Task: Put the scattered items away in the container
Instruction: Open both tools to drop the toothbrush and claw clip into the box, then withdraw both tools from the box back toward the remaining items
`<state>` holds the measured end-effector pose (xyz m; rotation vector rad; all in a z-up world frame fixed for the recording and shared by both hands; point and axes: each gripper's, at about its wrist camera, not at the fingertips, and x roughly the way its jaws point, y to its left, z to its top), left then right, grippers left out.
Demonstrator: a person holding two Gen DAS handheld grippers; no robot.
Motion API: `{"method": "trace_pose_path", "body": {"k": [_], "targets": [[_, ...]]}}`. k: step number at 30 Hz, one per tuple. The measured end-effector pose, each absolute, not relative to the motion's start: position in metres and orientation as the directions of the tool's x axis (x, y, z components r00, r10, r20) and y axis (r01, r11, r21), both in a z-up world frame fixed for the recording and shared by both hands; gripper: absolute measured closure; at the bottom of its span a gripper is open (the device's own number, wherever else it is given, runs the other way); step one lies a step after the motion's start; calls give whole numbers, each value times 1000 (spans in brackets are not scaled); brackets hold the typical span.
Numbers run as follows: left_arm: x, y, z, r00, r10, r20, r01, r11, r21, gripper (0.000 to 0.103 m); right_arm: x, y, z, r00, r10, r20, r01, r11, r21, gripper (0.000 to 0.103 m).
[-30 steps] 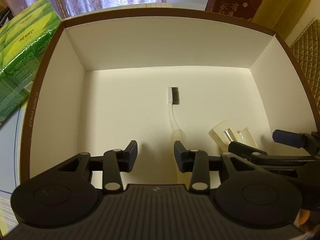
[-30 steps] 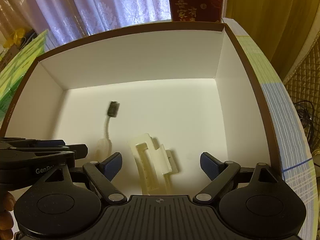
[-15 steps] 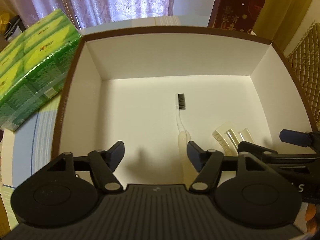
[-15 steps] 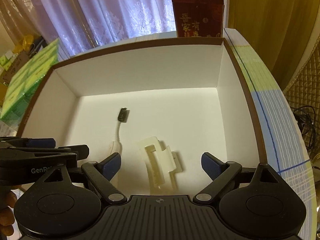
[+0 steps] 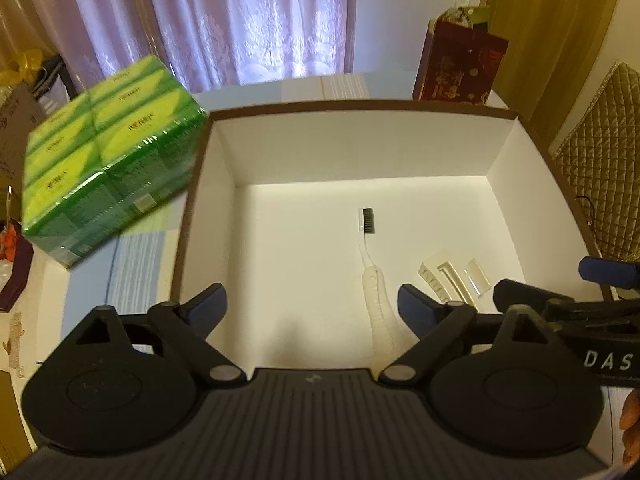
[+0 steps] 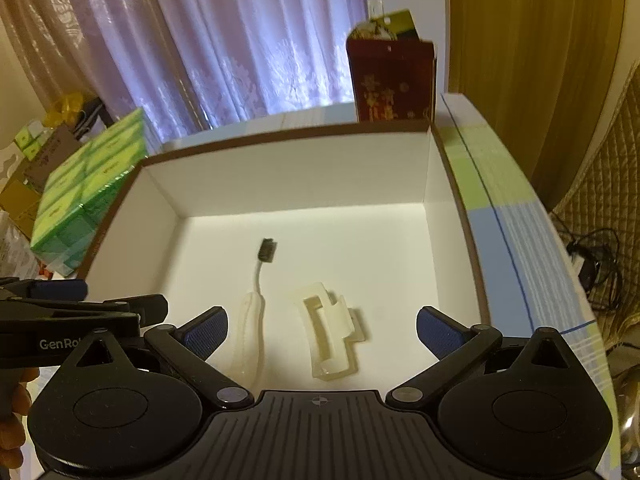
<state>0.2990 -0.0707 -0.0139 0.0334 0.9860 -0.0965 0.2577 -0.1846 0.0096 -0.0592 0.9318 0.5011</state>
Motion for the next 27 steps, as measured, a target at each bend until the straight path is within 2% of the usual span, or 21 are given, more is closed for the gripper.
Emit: {"method": "trace_pose_path", "body": {"k": [15,27], "targets": [[222,-59,12,614,-60,-787,74,997,-19,10,194,-210,53,548,462,-697,-482,856,188,0],[161,-45,19,636,-69,-769,53,998,-46,10,153,-235,62,565,483,-669,-485,850,204,0]]}}
